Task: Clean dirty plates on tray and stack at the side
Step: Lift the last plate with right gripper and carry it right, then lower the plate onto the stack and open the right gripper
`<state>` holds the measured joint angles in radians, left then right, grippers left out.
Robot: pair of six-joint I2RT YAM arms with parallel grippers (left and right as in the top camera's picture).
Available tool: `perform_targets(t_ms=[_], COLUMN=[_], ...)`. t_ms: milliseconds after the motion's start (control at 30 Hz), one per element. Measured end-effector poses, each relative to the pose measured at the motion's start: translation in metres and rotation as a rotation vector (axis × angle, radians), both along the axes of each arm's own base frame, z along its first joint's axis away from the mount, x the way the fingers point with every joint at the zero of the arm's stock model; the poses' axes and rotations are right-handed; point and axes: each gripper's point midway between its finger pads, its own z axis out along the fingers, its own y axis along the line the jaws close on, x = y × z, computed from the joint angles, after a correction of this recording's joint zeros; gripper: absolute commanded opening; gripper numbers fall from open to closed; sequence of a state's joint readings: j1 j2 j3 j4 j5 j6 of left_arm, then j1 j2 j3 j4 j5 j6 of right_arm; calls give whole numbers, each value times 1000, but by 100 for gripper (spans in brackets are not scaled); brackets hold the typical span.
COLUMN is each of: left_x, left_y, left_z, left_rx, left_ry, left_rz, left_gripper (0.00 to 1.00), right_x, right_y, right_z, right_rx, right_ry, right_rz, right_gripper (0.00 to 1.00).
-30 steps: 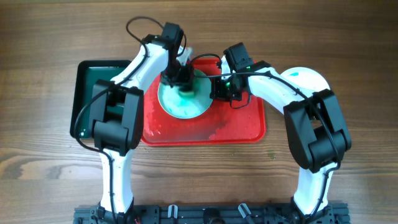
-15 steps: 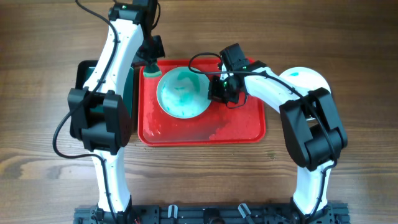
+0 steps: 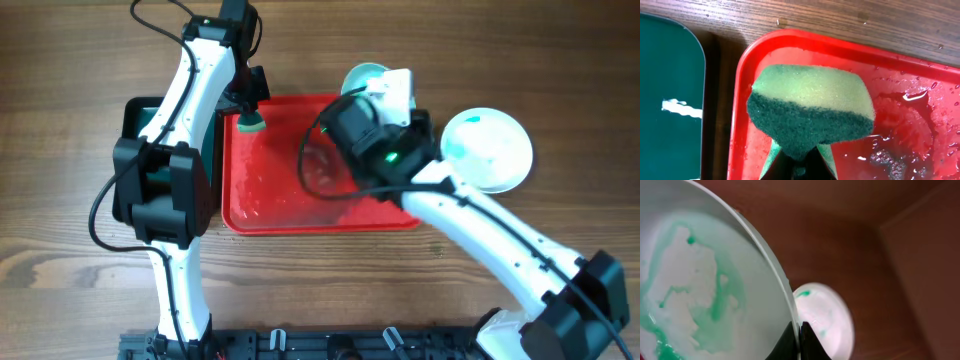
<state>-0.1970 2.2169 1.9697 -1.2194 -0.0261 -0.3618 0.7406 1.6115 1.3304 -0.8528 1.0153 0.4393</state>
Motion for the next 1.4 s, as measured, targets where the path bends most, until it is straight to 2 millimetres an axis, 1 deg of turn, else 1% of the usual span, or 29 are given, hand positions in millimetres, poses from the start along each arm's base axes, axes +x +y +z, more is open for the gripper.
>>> perform_targets(t_ms=[33, 67, 133, 200, 333, 533, 600, 667, 733, 767, 833, 867, 933, 1000, 1033, 1067, 1100, 1133, 1167, 1200, 1267, 1333, 1400], left_x=[1, 1, 2, 3, 3, 3, 3, 3, 3, 3, 3, 3, 3, 3, 2, 2, 2, 2, 2, 2, 2, 2, 2], left_y=[0, 0, -1, -1, -1, -1, -1, -1, -1, -1, -1, -1, -1, -1, -1, -1, -1, -1, -1, -1, -1, -1, -2], left_z=[0, 0, 0, 0, 0, 0, 0, 0, 0, 0, 0, 0, 0, 0, 0, 0, 0, 0, 0, 0, 0, 0, 0], left_rx=[-2, -2, -3, -4, -4, -4, -4, -4, -4, -4, -4, -4, -4, -4, -4, -4, -3, -3, -3, -3, -4, -7, -10], left_ry=[-3, -5, -8, -11, -11, -11, -11, -11, -12, -12, -11, -11, -10, -10, -9, -8, -7, -7, -7, -7, -7, -6, -7], left_rz=[0, 0, 0, -1, 0, -1, 0, 0, 0, 0, 0, 0, 0, -1, 0, 0, 0, 0, 0, 0, 0, -1, -1], left_gripper=[4, 4, 4, 4, 4, 4, 4, 4, 4, 4, 4, 4, 4, 4, 4, 4, 4, 4, 4, 4, 4, 4, 4], right_x=[-2, -9, -19, -25, -28, -28, -26, -26, -27, -25, -24, -23, -18, -15, -16, -17, -14, -12, -9, -9, -14, -18, -24], right_y=[3, 10, 17, 23, 22, 23, 29, 40, 48, 48, 47, 44, 27, -10, -26, -45, -75, -96, -119, -151, -193, -222, -241], right_z=[7, 23, 48, 59, 67, 66, 51, 24, -11, -31, -49, -56, -49, -21, -13, -8, -4, -4, -9, -23, -44, -64, -89], right_rx=[-33, -109, -219, -267, -303, -304, -256, -158, 1, 115, 252, 346, 511, 665, 704, 733, 762, 779, 805, 843, 878, 898, 913], right_ry=[-31, -108, -212, -258, -287, -280, -210, -87, 72, 174, 282, 343, 384, 348, 334, 325, 291, 271, 246, 221, 178, 136, 124], right_rz=[3, 6, -1, 5, -6, -2, 43, 114, 164, 169, 172, 168, 155, 128, 104, 75, 11, -40, -95, -176, -289, -364, -426], right_gripper=[4, 4, 4, 4, 4, 4, 4, 4, 4, 4, 4, 4, 4, 4, 4, 4, 4, 4, 4, 4, 4, 4, 4])
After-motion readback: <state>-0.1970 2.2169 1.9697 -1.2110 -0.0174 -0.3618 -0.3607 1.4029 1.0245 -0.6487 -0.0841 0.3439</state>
